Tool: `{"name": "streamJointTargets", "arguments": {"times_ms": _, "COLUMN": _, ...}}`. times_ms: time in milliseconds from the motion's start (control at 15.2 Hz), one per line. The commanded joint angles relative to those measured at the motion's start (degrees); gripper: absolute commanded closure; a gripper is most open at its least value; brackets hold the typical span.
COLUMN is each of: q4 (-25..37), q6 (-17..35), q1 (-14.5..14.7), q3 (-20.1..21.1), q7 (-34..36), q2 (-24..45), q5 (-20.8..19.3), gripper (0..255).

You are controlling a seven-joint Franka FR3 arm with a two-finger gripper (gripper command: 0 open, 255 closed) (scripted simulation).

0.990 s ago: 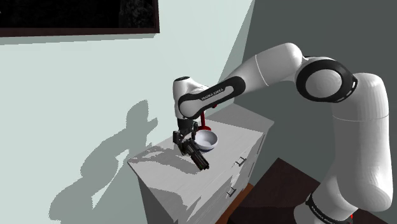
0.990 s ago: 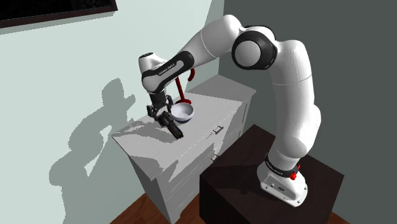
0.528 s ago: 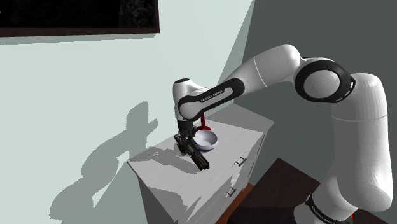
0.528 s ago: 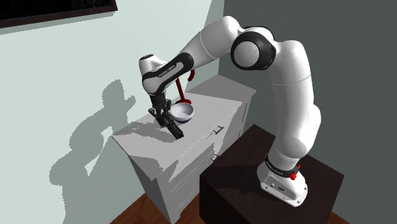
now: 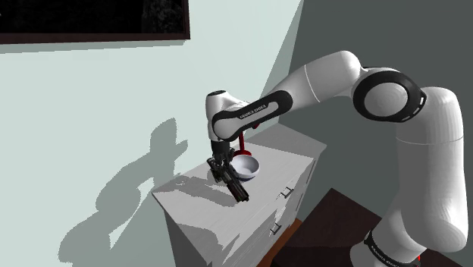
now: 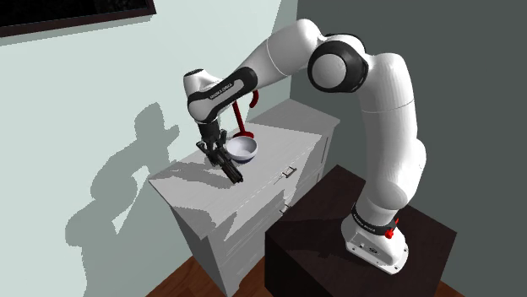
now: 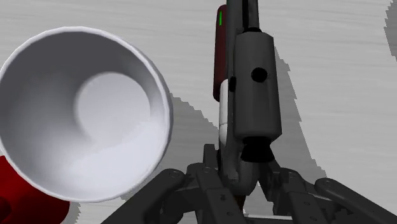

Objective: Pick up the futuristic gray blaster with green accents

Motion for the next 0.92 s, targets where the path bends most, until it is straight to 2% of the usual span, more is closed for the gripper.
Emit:
{"name": "streamJointTargets", "arguments": {"times_ms": 0, "q4": 0.1, "q6": -1.0, "q1": -0.1, "q3": 0.1, "q7": -0.1, "q2": -0.9, "q5": 0.2, "gripper": 255}}
{"name": "streamJointTargets", "arguments": {"times_ms": 858, "q4": 3.4, "q6": -8.0, "q1": -0.4, "q3": 0.5, "q7": -0.4, "q2": -4.7, "q5": 1.1, "gripper": 255}}
